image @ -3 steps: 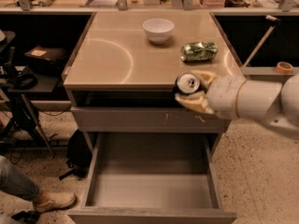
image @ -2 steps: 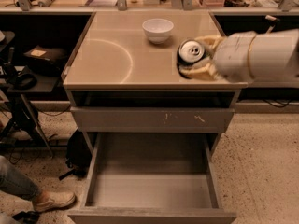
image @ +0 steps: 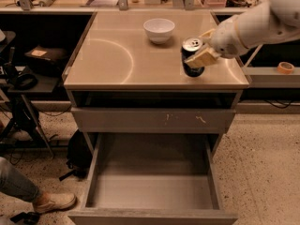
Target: Pick pepsi can from middle drawer and place on counter
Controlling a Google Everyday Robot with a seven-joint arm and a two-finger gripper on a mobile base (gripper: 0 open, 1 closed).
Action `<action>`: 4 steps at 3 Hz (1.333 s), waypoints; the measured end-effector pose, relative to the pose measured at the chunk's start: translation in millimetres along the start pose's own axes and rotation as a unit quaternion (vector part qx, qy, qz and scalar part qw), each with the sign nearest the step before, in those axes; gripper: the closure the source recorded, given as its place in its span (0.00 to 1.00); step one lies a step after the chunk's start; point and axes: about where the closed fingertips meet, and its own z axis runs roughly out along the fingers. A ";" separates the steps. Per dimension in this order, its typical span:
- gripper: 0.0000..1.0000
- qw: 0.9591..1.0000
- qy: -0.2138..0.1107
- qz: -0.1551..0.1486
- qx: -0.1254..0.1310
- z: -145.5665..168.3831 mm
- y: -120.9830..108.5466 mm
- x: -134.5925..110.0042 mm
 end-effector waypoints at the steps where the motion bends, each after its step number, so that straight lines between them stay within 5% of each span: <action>1: 1.00 0.995 -0.011 0.042 -0.085 80.0 -16.2 -18.7; 2: 1.00 0.994 -0.013 0.044 -0.094 89.9 -19.1 -25.0; 4: 0.58 0.994 -0.013 0.044 -0.094 90.2 -19.0 -25.1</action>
Offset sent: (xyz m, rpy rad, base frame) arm 0.0416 0.0463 -0.0309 0.0544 0.1409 0.0570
